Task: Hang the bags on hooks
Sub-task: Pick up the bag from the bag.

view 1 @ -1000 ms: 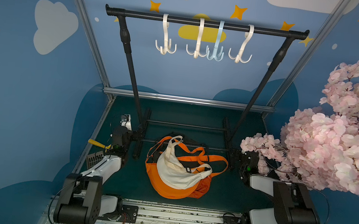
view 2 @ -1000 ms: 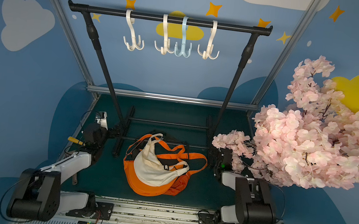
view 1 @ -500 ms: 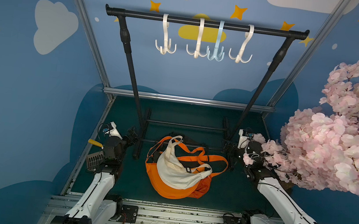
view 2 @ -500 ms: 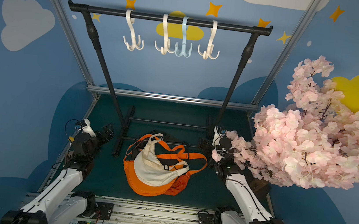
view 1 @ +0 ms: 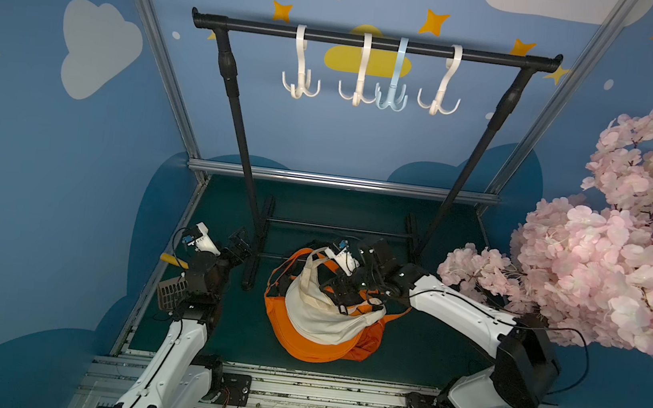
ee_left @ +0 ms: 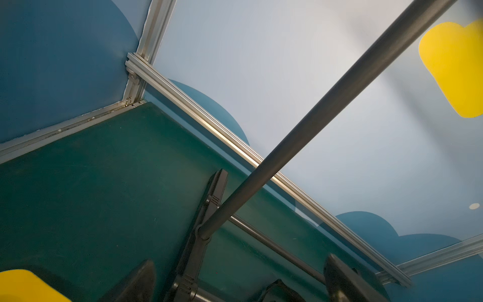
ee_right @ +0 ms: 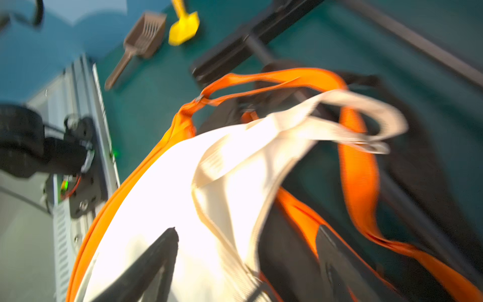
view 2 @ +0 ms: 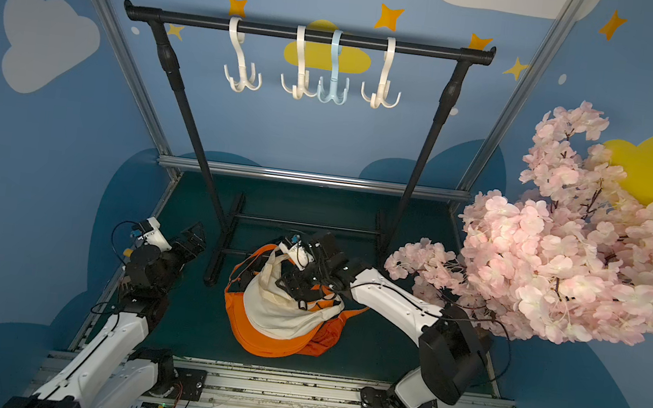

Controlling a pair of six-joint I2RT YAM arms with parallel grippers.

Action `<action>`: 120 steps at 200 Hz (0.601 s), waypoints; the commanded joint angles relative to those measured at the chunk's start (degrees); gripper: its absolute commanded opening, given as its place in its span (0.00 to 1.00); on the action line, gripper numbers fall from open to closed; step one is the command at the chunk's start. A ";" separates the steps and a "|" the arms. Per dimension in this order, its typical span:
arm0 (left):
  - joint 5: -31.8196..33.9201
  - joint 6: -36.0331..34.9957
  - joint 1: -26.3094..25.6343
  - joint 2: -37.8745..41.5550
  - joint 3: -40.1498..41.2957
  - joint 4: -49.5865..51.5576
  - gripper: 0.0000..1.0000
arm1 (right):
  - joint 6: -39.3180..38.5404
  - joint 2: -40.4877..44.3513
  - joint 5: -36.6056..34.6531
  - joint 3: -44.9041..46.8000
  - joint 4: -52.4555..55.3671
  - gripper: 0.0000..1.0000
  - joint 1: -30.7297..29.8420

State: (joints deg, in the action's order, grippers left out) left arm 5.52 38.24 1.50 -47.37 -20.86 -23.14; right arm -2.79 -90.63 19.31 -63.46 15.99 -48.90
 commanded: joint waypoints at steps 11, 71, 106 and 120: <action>-0.38 0.35 0.21 0.64 0.50 -0.18 1.00 | -4.25 -6.35 -1.68 -4.12 5.56 0.79 -2.78; -1.76 0.26 0.20 0.18 0.15 -0.64 1.00 | -3.23 -13.75 -6.57 -10.19 8.63 0.21 -4.49; -6.09 -1.46 -0.25 -0.90 -1.11 -1.39 1.00 | -3.80 -9.35 -12.67 -11.93 11.39 0.00 -3.25; -9.82 -4.11 -1.15 -2.19 -2.42 -2.25 1.00 | -3.60 -7.03 -15.71 -12.59 12.44 0.00 -2.03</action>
State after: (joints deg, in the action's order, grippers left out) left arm 1.91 38.13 1.34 -48.07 -20.91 -23.38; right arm -6.31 -103.20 10.02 -73.47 24.84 -52.62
